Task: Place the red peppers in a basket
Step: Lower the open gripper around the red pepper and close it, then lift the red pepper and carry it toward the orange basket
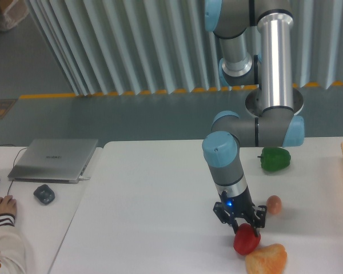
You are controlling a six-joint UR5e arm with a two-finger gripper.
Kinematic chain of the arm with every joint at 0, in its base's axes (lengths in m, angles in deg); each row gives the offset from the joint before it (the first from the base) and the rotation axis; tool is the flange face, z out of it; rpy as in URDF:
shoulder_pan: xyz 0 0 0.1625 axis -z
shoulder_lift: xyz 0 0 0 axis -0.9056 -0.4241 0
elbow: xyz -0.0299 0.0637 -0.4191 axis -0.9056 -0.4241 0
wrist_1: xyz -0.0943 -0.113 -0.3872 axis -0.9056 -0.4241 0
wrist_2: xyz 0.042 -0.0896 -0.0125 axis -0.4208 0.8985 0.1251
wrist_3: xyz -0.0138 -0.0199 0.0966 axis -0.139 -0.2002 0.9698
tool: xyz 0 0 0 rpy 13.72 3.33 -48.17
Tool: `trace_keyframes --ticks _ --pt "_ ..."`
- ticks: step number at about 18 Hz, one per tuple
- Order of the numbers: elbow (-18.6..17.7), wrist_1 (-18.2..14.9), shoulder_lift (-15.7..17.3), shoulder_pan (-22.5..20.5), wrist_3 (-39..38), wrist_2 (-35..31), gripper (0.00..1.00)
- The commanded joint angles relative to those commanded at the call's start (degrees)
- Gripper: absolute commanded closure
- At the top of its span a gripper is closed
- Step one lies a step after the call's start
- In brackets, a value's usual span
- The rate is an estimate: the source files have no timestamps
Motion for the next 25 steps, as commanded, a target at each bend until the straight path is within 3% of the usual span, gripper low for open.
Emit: trace_keyframes --ticks 7,11,15,18,25 --pt "0.0 -2.01 3.43 -0.7 1.57 0.79 0.59" --pt "0.0 -9.48 7.46 -2.98 18.41 1.05 0.58" --pt "-0.09 -11.16 9.84 -6.23 24.5 4.82 0.58" --pt "-0.61 -13.26 13.26 -10.27 35.64 8.61 0.58" --pt "-0.79 -15.12 14.93 -17.82 51.82 8.53 0.58"
